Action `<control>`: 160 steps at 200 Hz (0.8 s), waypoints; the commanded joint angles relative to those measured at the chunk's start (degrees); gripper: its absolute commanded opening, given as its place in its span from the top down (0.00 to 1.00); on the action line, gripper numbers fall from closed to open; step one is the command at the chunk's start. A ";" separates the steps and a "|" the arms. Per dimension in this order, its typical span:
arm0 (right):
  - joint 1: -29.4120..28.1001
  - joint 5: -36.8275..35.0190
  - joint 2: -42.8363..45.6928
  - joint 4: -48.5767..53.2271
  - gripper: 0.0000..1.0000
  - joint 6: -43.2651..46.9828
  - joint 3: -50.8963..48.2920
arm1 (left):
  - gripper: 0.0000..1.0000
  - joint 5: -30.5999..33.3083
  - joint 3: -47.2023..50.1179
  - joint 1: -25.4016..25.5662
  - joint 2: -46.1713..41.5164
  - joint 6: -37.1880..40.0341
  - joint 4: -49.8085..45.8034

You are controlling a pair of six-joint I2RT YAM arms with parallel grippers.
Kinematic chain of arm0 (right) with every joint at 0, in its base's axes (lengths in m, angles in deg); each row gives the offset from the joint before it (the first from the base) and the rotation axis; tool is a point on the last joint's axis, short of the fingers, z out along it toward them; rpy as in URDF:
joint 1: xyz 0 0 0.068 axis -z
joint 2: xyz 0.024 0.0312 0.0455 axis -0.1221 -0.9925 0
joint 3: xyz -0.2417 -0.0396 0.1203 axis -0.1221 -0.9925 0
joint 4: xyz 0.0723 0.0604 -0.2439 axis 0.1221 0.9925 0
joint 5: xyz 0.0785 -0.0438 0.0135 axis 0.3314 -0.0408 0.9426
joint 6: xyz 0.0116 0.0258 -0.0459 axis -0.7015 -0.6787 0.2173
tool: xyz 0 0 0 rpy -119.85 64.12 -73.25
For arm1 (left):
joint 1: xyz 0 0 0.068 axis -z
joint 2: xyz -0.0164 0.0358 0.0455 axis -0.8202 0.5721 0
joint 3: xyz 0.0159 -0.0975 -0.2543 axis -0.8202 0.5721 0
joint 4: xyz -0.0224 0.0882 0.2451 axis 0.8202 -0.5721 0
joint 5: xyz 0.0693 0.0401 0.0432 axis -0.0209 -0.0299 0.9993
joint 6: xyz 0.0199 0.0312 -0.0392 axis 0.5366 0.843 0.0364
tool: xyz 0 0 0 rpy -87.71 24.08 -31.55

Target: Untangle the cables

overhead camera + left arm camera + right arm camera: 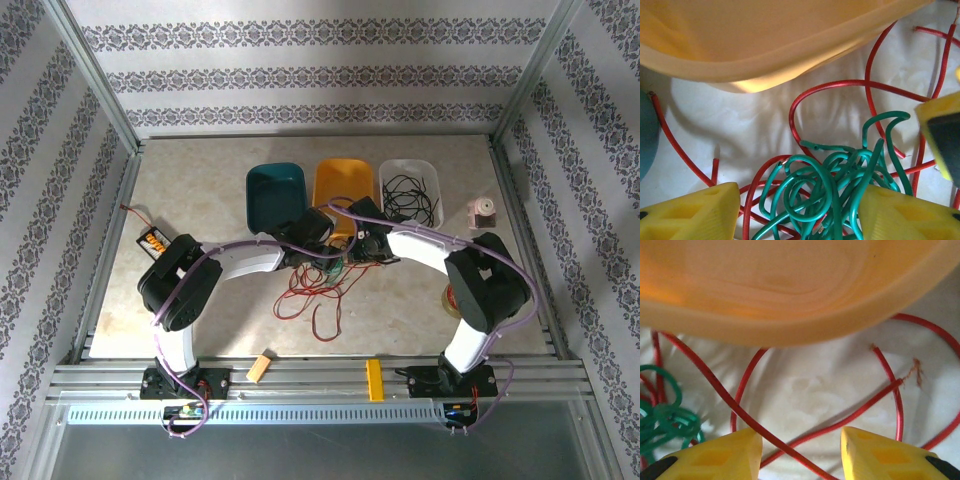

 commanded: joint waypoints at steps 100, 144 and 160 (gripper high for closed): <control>0.02 -6.32 22.92 -1.04 1.00 -0.45 -3.31 | 0.37 2.50 1.22 0.65 1.64 0.96 -5.68; 0.60 -10.93 35.61 -0.52 1.00 1.38 4.57 | 0.37 3.60 4.36 0.65 0.21 0.47 -5.48; 0.51 -12.15 37.21 -0.99 1.00 2.99 9.54 | 0.37 4.04 5.37 0.65 -0.57 0.22 -5.33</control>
